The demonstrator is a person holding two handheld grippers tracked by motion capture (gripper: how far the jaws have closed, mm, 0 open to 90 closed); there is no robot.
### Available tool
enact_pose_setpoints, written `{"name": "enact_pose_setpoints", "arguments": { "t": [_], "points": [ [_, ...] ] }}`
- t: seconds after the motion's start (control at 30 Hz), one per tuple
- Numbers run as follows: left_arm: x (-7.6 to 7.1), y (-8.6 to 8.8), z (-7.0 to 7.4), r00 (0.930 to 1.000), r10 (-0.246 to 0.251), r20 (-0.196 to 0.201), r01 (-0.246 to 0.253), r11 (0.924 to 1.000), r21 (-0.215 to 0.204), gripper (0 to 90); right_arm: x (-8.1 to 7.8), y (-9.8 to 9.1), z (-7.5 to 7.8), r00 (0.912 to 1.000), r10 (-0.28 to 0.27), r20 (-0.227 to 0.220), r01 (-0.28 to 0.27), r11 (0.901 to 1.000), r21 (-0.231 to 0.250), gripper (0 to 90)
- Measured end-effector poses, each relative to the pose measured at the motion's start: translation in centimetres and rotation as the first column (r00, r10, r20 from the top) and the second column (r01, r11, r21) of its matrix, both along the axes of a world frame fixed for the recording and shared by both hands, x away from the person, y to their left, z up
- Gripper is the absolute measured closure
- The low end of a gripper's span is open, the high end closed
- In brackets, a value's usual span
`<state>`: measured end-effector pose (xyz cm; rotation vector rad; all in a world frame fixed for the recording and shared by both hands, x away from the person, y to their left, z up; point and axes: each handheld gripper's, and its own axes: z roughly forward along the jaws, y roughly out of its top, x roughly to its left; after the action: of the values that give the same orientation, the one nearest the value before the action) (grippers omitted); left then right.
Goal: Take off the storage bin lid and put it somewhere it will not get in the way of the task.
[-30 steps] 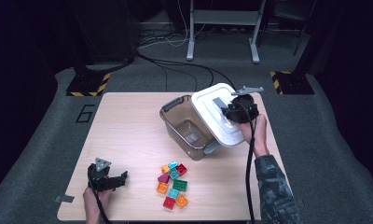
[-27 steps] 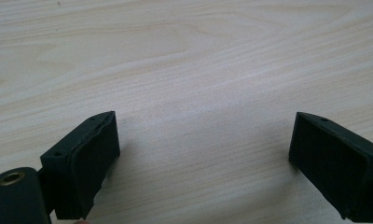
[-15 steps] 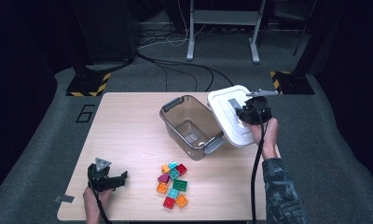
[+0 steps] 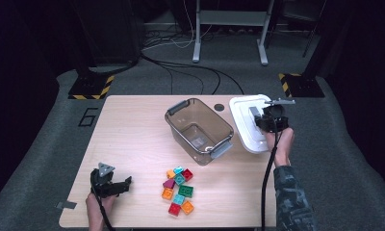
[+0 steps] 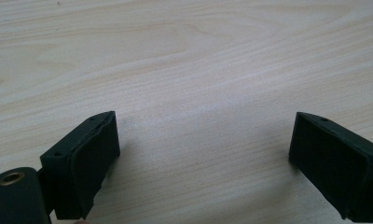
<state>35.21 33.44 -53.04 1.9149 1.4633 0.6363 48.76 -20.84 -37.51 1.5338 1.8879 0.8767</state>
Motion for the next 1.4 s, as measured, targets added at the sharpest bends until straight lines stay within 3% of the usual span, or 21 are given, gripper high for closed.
{"name": "enact_pose_setpoints", "arguments": {
  "t": [0.6, 1.4],
  "points": [
    [0.0, 0.0, 0.0, 1.0, -0.003, 0.003, 0.003, 1.0, 0.005, 8.1, 0.4, -1.5, -4.8, 0.9921, -0.116, -0.048, 0.118, 0.9925, 0.033, 66.4],
    [0.0, 0.0, -0.1, 1.0, 0.003, 0.006, -0.003, 1.0, -0.003, 8.1, 2.4, -0.9, -11.2, 0.9778, -0.158, -0.138, 0.166, 0.9847, 0.053, 66.3]
  ]
}}
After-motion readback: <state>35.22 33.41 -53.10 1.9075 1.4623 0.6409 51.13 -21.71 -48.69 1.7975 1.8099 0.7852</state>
